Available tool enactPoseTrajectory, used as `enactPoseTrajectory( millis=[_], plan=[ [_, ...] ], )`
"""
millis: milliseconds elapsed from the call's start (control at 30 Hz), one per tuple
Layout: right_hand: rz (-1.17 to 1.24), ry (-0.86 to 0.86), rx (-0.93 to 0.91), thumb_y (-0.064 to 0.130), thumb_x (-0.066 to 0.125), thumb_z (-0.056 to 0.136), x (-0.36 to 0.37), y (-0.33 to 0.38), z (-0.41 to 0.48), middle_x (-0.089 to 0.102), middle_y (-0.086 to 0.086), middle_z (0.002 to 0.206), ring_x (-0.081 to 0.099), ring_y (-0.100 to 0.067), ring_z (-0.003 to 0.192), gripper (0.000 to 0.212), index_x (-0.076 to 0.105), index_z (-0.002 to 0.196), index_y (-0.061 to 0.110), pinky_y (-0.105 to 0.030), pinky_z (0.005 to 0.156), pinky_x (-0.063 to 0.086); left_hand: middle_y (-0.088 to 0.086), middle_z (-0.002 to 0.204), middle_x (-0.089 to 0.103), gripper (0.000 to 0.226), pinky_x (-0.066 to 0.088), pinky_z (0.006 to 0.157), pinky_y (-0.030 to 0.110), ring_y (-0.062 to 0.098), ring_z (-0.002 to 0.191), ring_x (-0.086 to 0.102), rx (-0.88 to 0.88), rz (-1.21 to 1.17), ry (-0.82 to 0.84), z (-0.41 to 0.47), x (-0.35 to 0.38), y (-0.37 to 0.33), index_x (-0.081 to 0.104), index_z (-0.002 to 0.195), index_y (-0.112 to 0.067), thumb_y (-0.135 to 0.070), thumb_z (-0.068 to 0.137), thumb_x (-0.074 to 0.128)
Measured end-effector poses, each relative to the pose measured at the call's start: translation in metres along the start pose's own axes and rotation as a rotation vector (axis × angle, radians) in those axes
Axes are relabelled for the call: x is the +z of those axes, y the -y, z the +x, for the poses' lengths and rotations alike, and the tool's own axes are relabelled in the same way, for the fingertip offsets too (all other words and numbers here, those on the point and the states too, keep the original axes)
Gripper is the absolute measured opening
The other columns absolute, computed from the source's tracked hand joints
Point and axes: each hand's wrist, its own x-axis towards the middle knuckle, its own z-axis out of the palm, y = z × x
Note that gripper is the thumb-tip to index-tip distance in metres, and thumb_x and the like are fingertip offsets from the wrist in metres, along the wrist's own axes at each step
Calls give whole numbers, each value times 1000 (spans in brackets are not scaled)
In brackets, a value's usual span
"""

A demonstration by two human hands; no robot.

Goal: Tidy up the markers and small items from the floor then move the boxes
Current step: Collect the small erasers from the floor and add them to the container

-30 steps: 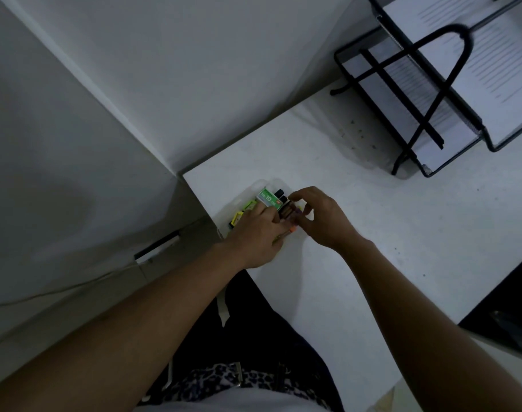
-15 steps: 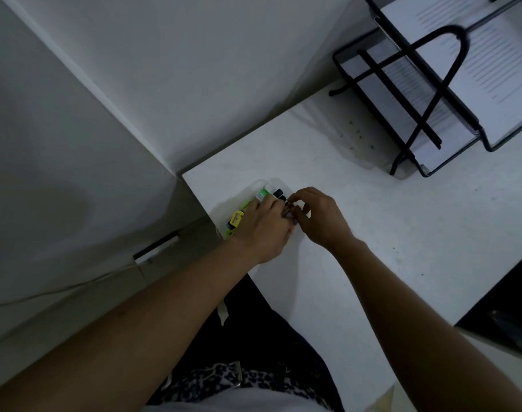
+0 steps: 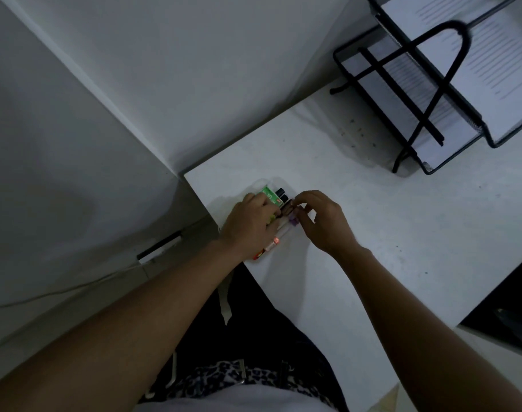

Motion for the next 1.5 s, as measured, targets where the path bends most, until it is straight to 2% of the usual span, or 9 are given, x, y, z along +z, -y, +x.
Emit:
enactPoseTrajectory(
  millis=[167, 333, 400, 500, 667, 867, 1067, 1267, 1500],
  plan=[
    [-64, -46, -23, 9, 66, 85, 7, 2, -9, 61, -6, 99, 55, -18, 86, 15, 67, 101, 10, -27, 78, 48, 7, 104, 56, 27, 48, 80, 44, 24, 98, 48, -19, -77, -95, -15, -1, 25, 64, 106, -11, -29, 85, 62],
    [-41, 40, -57, 25, 71, 83, 13, 10, -21, 62, -5, 95, 55, -22, 86, 20, 70, 99, 12, -39, 74, 49, -4, 105, 48, 66, 43, 79, 28, 14, 97, 45, -17, -67, -35, -34, -2, 40, 52, 109, -25, -74, 65, 61],
    [-99, 86, -85, 35, 72, 82, 18, 15, -25, 64, -3, 94, 56, -22, 85, 24, 70, 95, 15, -38, 71, 47, -4, 107, 47, 77, 40, 78, 27, 14, 98, 44, 8, -6, 8, -41, -3, 44, 51, 111, -24, -79, 58, 63],
    [-204, 152, -78, 46, 68, 81, 27, 22, -31, 63, -2, 93, 54, -22, 84, 30, 70, 95, 18, -36, 68, 45, -2, 105, 48, 68, 44, 79, 30, 16, 98, 48, -3, -46, 27, -48, -2, 50, 56, 105, -21, -68, 59, 72],
    [-221, 159, -21, 41, 64, 86, 29, 25, -36, 62, -1, 95, 52, -23, 87, 25, 70, 100, 22, -38, 72, 45, 0, 102, 50, 42, 50, 76, 38, 18, 92, 57, -42, -171, -3, -49, 3, 44, 60, 95, -14, -38, 68, 81],
    [-242, 118, 51, 35, 67, 84, 24, 26, -37, 65, -4, 97, 55, -25, 87, 24, 69, 101, 18, -40, 74, 47, 3, 106, 49, 36, 49, 70, 32, 19, 88, 57, -34, -200, -26, -46, 10, 35, 62, 94, -10, -36, 75, 77],
    [-274, 136, 118, 39, 65, 83, 29, 33, -35, 63, -4, 103, 53, -24, 92, 28, 68, 102, 18, -37, 76, 46, 4, 106, 49, 34, 53, 76, 41, 21, 92, 56, 7, -208, -24, -47, 13, 34, 63, 98, -8, -29, 76, 77],
    [-185, -10, 219, 18, 64, 84, 32, 37, -34, 62, -9, 101, 54, -27, 92, 15, 68, 98, 13, -36, 72, 48, 7, 111, 49, 32, 51, 75, 34, 22, 94, 56, 28, -192, -10, -49, 12, 32, 63, 102, -4, -21, 78, 76],
    [-76, -66, 280, 16, 64, 85, 30, 37, -45, 62, -7, 94, 56, -24, 89, 14, 69, 97, 10, -28, 72, 44, 11, 126, 50, 35, 48, 91, 42, 26, 110, 55, 62, -236, 20, -43, 12, 17, 58, 117, -2, -12, 84, 67]
  ],
)
